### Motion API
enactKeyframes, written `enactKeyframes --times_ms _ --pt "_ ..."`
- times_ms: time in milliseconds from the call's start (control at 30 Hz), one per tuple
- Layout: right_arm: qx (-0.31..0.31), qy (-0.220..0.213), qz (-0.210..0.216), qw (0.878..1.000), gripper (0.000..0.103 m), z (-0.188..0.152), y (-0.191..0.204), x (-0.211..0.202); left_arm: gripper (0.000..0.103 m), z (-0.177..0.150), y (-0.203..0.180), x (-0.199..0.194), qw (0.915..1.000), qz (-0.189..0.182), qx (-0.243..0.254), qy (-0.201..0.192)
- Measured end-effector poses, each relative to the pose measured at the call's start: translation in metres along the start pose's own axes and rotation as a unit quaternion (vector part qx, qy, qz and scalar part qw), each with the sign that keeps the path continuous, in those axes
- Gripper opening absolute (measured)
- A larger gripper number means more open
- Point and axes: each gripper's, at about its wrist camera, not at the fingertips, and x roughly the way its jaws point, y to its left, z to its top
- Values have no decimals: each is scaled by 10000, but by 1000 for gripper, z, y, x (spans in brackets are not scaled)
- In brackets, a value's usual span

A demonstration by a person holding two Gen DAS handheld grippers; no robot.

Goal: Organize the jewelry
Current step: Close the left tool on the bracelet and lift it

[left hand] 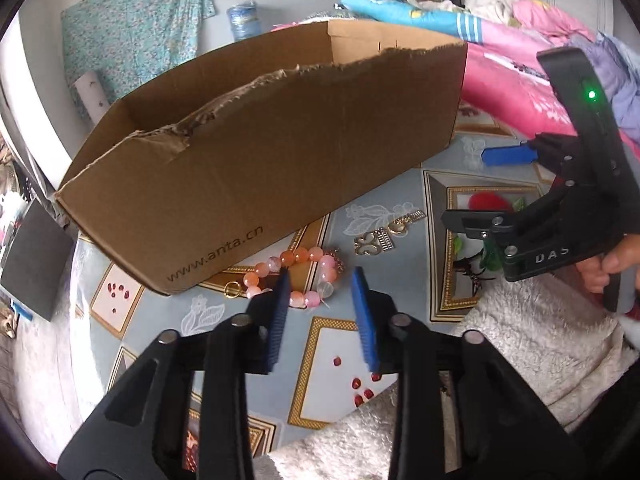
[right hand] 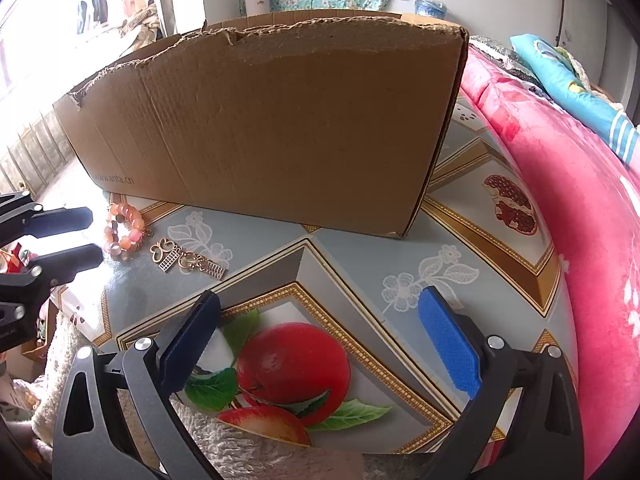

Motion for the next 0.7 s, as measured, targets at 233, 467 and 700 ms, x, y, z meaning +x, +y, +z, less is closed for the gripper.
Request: enactKeyframes --times_ms 233,467,700 --pt "-8 -9 5 10000 97 0 2 0 23 5 -6 16 9987 -69 406 302" --pt "-5 -7 2 10000 97 0 2 0 9 10 -4 21 9983 -91 471 337" --pt "-3 -3 0 10000 97 -1 2 0 8 21 20 -3 9996 -242 -16 -134"
